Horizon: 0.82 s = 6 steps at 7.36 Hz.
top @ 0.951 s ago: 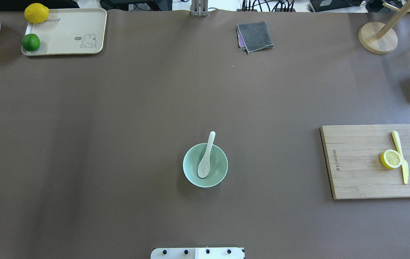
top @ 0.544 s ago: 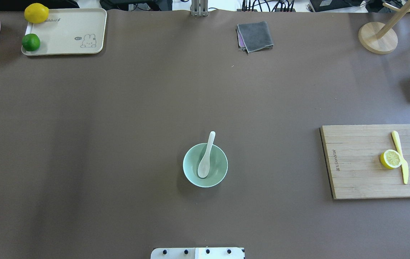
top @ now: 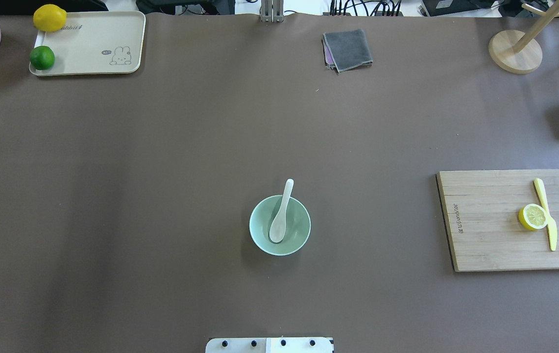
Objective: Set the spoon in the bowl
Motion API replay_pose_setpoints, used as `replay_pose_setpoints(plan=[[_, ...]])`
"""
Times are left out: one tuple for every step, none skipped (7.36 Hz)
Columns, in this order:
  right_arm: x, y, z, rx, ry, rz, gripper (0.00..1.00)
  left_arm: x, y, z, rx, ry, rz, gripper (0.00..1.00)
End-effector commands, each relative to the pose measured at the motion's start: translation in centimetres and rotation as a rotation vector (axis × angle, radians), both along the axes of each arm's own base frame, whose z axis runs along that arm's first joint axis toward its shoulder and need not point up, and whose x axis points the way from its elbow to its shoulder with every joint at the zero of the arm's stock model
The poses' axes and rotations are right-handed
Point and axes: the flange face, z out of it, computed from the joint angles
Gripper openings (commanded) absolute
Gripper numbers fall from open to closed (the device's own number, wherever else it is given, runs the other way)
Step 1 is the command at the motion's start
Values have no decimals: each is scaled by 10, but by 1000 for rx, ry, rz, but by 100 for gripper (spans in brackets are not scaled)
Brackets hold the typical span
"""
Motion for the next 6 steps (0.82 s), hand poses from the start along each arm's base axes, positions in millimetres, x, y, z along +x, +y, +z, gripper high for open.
replay_pose_setpoints(plan=[[-1,-5,-5,5,1,-1,100,-1,-3,2,-7,-44,-1,98],[-1,-4,-4,2,1,-1,100,-1,-3,3,-8,-44,-1,98],[-4,-5,-4,1,2,-9,100,-1,-1,4,-40,-44,1,98],[-4,-5,-3,0,3,-10,100,0,1,4,-98,-46,5,98],[-4,-3,-2,-3,1,-8,100,-1,7,5,-109,-47,6,98],[-4,-2,-2,-4,1,-7,100,-3,10,8,-117,-44,2,98]])
